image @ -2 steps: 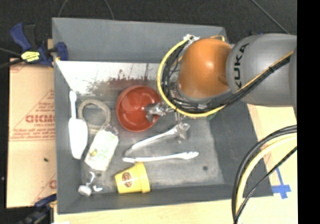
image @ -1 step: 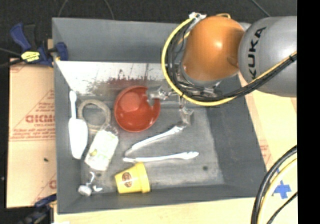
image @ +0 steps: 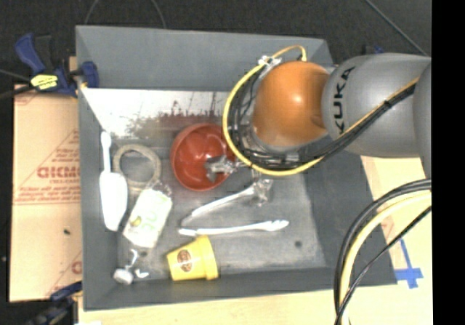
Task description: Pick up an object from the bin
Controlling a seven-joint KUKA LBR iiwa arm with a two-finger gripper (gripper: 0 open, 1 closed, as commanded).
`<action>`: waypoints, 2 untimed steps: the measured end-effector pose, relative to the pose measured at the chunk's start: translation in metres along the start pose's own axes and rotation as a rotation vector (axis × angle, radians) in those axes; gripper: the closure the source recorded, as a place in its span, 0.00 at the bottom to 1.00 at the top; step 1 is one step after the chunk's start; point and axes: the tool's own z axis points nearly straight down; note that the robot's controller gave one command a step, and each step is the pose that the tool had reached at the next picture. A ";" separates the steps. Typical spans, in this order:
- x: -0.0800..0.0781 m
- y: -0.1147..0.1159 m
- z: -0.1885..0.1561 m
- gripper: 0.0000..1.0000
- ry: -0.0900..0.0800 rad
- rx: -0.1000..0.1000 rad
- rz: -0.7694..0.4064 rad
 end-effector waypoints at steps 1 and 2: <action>-0.014 0.007 -0.028 0.00 -0.021 0.018 0.143; 0.011 -0.011 0.015 1.00 -0.011 0.010 -0.015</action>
Offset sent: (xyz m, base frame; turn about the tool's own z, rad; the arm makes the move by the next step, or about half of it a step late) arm 0.0012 -0.0149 -0.0177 -0.0182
